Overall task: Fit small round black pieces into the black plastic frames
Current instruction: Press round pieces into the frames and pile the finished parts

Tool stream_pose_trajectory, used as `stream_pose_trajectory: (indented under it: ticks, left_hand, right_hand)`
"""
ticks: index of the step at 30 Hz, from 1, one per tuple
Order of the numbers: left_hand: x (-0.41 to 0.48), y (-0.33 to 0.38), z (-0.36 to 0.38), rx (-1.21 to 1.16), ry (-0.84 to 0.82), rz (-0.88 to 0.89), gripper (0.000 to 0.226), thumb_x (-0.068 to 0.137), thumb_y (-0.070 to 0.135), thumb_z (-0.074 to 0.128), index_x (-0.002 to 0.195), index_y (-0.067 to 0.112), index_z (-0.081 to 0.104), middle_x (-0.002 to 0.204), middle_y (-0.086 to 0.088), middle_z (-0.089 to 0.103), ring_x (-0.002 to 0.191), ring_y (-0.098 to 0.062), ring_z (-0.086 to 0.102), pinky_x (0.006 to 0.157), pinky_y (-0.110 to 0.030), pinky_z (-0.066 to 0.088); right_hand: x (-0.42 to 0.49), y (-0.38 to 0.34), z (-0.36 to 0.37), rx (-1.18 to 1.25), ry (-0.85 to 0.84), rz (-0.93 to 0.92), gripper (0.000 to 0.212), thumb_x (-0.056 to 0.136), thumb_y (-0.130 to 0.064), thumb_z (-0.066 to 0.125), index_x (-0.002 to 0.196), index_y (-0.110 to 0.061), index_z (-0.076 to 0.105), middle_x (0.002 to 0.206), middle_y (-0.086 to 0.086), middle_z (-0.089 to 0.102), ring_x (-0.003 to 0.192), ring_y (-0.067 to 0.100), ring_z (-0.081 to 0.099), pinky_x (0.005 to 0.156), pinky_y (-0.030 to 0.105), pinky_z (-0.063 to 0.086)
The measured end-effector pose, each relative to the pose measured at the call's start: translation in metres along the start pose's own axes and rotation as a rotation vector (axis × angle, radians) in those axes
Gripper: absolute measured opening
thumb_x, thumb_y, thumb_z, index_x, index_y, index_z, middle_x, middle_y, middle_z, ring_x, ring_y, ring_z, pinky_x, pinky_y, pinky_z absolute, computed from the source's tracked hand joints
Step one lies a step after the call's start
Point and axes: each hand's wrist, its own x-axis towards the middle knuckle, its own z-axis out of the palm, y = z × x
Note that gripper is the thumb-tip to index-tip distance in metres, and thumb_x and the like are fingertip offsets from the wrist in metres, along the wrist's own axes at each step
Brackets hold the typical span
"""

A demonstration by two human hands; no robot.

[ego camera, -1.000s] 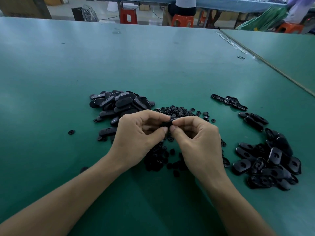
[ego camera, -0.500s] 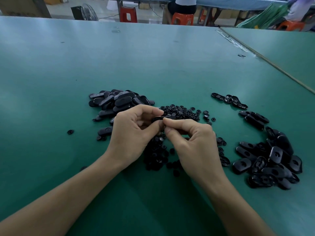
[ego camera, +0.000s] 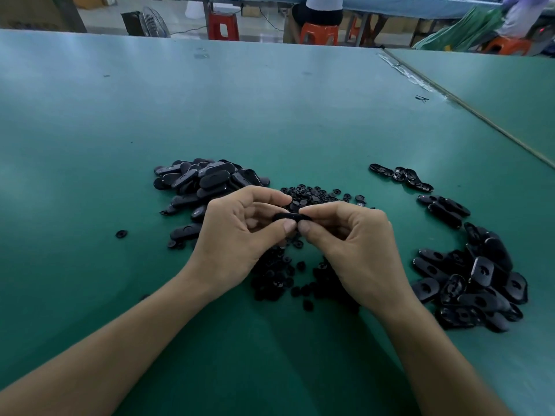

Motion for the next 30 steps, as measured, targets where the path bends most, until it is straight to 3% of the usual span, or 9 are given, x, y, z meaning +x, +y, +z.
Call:
stream_pose_trajectory:
  ticks: [6, 10, 18, 22, 27, 30]
  left_hand:
    - [0.0008, -0.0004, -0.0007, 0.013, -0.003, -0.011, 0.028, 0.077, -0.004, 0.080, 0.092, 0.019, 0.072, 0.083, -0.004, 0.077, 0.071, -0.014, 0.073, 0.068, -0.023, 0.059]
    - [0.0002, -0.0004, 0.0005, -0.003, -0.016, -0.011, 0.020, 0.074, 0.012, 0.078, 0.092, 0.018, 0.073, 0.081, -0.002, 0.077, 0.068, -0.012, 0.073, 0.067, -0.020, 0.058]
    - [0.0013, -0.0009, 0.0001, -0.016, -0.012, -0.013, 0.020, 0.066, 0.018, 0.080, 0.085, 0.017, 0.074, 0.075, -0.004, 0.077, 0.063, -0.013, 0.073, 0.065, -0.021, 0.059]
    - [0.0007, 0.0005, -0.0017, -0.045, 0.002, -0.024, 0.025, 0.063, 0.014, 0.082, 0.087, 0.014, 0.073, 0.074, -0.004, 0.077, 0.064, -0.014, 0.073, 0.065, -0.023, 0.060]
    - [0.0002, 0.0003, -0.0023, -0.014, 0.013, -0.005, 0.030, 0.070, -0.012, 0.081, 0.080, 0.014, 0.070, 0.068, -0.004, 0.075, 0.060, -0.012, 0.070, 0.063, -0.024, 0.061]
    - [0.0006, -0.0007, -0.0021, -0.025, 0.026, -0.017, 0.032, 0.071, -0.016, 0.079, 0.079, 0.014, 0.070, 0.068, -0.008, 0.074, 0.060, -0.016, 0.070, 0.063, -0.028, 0.061]
  right_hand:
    - [0.0004, 0.0007, -0.0013, -0.017, -0.024, 0.006, 0.016, 0.084, -0.013, 0.080, 0.094, -0.025, 0.076, 0.085, -0.014, 0.076, 0.081, 0.000, 0.072, 0.076, 0.018, 0.056]
    - [0.0003, -0.0009, 0.0003, -0.025, -0.023, 0.008, 0.010, 0.085, -0.013, 0.078, 0.089, -0.022, 0.075, 0.079, -0.014, 0.075, 0.073, 0.001, 0.070, 0.068, 0.013, 0.052]
    - [-0.0003, -0.0071, 0.0020, -0.029, 0.003, 0.026, 0.016, 0.085, -0.009, 0.074, 0.079, -0.023, 0.070, 0.070, -0.017, 0.070, 0.059, -0.004, 0.062, 0.056, 0.009, 0.045]
    - [-0.0010, -0.0069, 0.0011, -0.011, -0.011, 0.027, 0.014, 0.085, -0.009, 0.076, 0.082, -0.022, 0.073, 0.071, -0.014, 0.072, 0.062, -0.001, 0.064, 0.059, 0.012, 0.047]
    - [-0.0018, -0.0055, -0.0029, -0.028, -0.059, 0.019, 0.011, 0.086, -0.011, 0.077, 0.088, -0.022, 0.076, 0.078, -0.010, 0.075, 0.073, 0.004, 0.071, 0.068, 0.019, 0.054]
    - [-0.0006, -0.0060, -0.0018, -0.035, -0.066, 0.012, 0.014, 0.086, -0.011, 0.078, 0.087, -0.024, 0.075, 0.078, -0.011, 0.075, 0.073, 0.004, 0.071, 0.068, 0.018, 0.054]
